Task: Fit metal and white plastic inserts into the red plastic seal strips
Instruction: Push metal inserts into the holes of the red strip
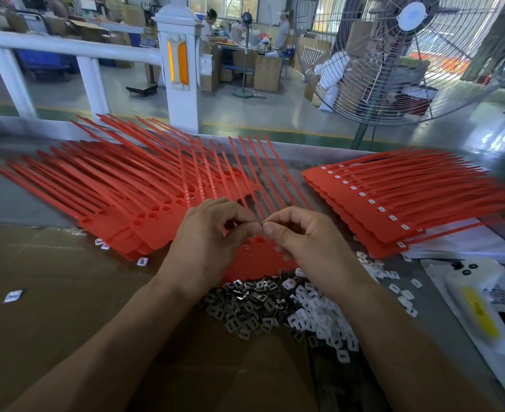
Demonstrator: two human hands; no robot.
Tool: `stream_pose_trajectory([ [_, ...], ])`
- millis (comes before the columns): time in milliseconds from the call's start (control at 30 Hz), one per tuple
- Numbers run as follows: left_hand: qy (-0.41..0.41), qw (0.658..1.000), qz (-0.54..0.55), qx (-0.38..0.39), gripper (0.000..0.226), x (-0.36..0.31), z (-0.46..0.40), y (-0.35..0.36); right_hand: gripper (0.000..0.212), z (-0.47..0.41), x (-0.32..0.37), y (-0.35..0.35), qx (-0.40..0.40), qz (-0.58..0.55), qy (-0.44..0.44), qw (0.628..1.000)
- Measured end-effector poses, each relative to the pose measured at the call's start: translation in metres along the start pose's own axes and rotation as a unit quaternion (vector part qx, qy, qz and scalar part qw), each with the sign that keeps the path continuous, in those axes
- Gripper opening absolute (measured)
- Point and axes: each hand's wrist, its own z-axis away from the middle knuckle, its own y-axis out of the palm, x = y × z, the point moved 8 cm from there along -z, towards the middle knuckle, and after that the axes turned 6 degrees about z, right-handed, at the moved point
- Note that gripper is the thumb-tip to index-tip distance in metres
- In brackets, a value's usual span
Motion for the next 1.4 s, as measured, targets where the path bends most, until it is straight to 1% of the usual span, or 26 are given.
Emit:
stream_pose_trajectory([
  [133, -0.025, 0.999, 0.030, 0.005, 0.007, 0.005, 0.000, 0.003, 0.008, 0.000, 0.004, -0.002, 0.009, 0.035, -0.022, 0.999],
  [200, -0.027, 0.999, 0.020, 0.007, 0.007, 0.006, 0.000, 0.003, 0.010, -0.002, 0.003, -0.002, 0.009, 0.051, -0.024, 0.998],
  [233, -0.025, 1.000, -0.003, 0.006, 0.006, 0.006, 0.000, 0.002, 0.011, -0.004, 0.001, -0.003, 0.001, 0.066, -0.018, 0.998],
  [300, -0.029, 0.996, -0.086, 0.008, 0.006, 0.011, -0.002, -0.002, 0.014, -0.010, -0.004, -0.006, -0.029, 0.129, -0.006, 0.991],
  [400, -0.080, 0.973, -0.208, 0.051, 0.022, 0.025, 0.002, -0.004, 0.014, -0.020, -0.008, -0.004, -0.051, 0.256, 0.000, 0.965],
  [467, -0.106, 0.962, -0.236, 0.083, 0.035, 0.032, 0.005, -0.002, 0.011, -0.025, -0.012, 0.001, -0.043, 0.290, 0.004, 0.956],
  [567, -0.109, 0.955, -0.252, 0.107, 0.047, 0.033, 0.007, 0.003, 0.011, -0.029, -0.017, 0.009, -0.029, 0.300, 0.004, 0.954],
  [667, -0.106, 0.953, -0.262, 0.108, 0.050, 0.034, 0.007, 0.004, 0.011, -0.030, -0.016, 0.012, -0.028, 0.324, -0.009, 0.946],
  [833, -0.125, 0.949, -0.257, 0.132, 0.052, 0.040, 0.009, 0.010, 0.010, -0.030, -0.014, 0.013, -0.029, 0.349, -0.012, 0.937],
  [1067, -0.133, 0.949, -0.250, 0.140, 0.048, 0.046, 0.011, 0.012, 0.006, -0.030, -0.015, 0.009, -0.052, 0.327, -0.005, 0.944],
  [1233, -0.134, 0.950, -0.245, 0.138, 0.047, 0.048, 0.011, 0.012, 0.004, -0.029, -0.014, 0.011, -0.035, 0.315, -0.018, 0.948],
  [1400, -0.137, 0.951, -0.241, 0.139, 0.046, 0.047, 0.012, 0.012, 0.015, -0.021, -0.014, 0.007, -0.019, 0.305, -0.028, 0.952],
])
